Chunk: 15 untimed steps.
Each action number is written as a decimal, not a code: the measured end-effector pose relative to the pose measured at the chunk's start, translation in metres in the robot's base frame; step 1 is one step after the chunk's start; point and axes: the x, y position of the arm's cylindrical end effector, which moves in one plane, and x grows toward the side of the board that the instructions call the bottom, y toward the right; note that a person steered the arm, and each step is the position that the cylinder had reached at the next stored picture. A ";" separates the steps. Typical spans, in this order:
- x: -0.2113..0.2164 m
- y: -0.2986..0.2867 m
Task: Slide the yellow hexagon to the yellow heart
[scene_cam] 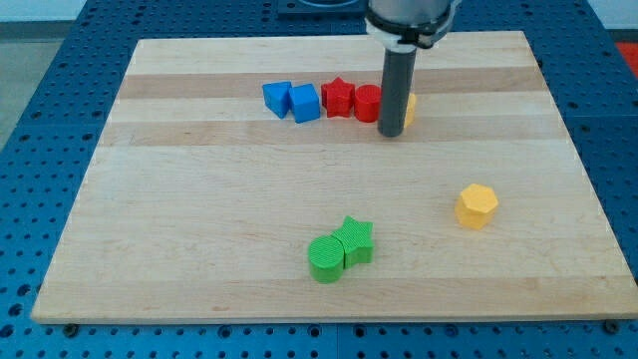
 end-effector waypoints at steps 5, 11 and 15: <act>0.053 0.080; 0.119 0.095; 0.148 0.101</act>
